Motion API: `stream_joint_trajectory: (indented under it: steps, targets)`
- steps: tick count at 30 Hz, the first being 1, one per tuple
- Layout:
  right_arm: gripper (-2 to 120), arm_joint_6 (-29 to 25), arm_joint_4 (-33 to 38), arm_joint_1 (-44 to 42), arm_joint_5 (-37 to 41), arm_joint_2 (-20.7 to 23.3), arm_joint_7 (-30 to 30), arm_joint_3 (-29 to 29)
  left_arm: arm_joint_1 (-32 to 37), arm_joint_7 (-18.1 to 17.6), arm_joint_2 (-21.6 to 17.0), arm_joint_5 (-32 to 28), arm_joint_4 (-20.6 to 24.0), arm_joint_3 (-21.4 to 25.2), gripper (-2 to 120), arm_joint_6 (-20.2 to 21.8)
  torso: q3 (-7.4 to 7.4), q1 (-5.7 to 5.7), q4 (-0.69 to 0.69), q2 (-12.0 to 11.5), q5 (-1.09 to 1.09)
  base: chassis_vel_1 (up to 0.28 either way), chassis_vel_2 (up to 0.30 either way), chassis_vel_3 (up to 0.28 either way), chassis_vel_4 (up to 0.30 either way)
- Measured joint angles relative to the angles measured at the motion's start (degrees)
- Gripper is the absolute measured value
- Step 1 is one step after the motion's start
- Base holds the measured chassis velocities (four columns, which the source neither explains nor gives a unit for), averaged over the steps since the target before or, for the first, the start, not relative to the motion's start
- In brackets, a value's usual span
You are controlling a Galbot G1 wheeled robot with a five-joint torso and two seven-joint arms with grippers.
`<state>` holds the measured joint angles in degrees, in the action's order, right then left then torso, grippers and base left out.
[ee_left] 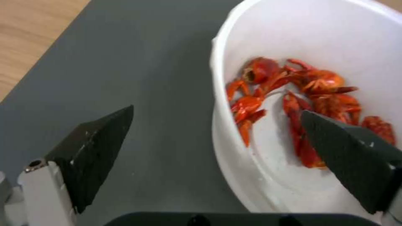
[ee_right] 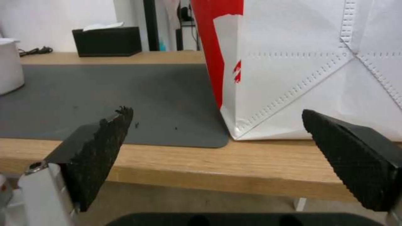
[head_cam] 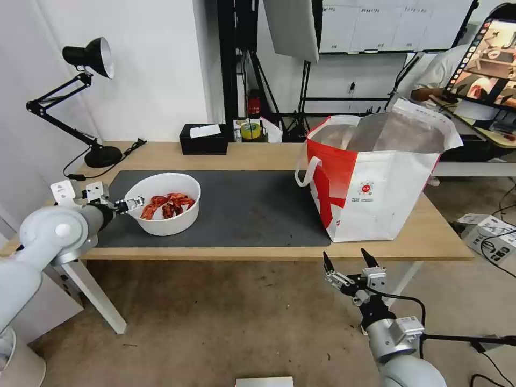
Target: Pick up the trash from the table and place it into the takeout bag.
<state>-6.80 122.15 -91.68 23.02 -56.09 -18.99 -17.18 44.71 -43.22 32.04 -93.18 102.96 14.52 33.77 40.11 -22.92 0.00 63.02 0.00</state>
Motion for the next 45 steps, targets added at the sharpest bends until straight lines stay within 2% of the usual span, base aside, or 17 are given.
stream_joint_trajectory:
  steps: [7, 17, 26, 33, 45]
  targets:
    - [100, 0.0, 0.0, 0.0, 0.0, 0.0, 0.0, 0.0, -4.4, -3.1, 1.0, -2.4, -2.7, -3.7, 100, 1.8, 0.0, 0.0, 0.0, 0.0, 0.0, 0.0, 0.0, 0.0, 0.0]
    - [100, 0.0, 0.0, 0.0, 0.0, 0.0, 0.0, 0.0, -8.9, -5.2, 2.5, -5.6, -5.5, -7.6, 100, 2.5, 0.0, 0.0, -0.01, 0.0, 0.0, 0.0, 0.0, 0.0, 0.0]
    - [100, 0.0, 0.0, 0.0, 0.0, 0.0, 0.0, 0.0, -10.3, -6.7, 2.5, -7.4, -6.8, -8.8, 98, 3.1, 0.0, 0.0, 0.0, 0.0, 0.0, 0.0, 0.0, 0.0, 0.0]
    - [100, 0.0, 0.0, 0.0, 0.0, 0.0, 0.0, 0.0, -10.4, -7.6, 1.5, -8.8, -6.4, -9.2, 85, 3.9, 0.0, 0.0, 0.0, 0.0, 0.0, 0.0, 0.0, 0.0, 0.0]
    - [100, 0.0, 0.0, 0.0, 0.0, 0.0, 0.0, 0.0, -12.0, -8.7, 1.6, -11.5, -6.3, -10.1, 38, 5.4, 0.0, 0.01, 0.0, 0.0, 0.0, 0.0, 0.0, 0.0, 0.0]
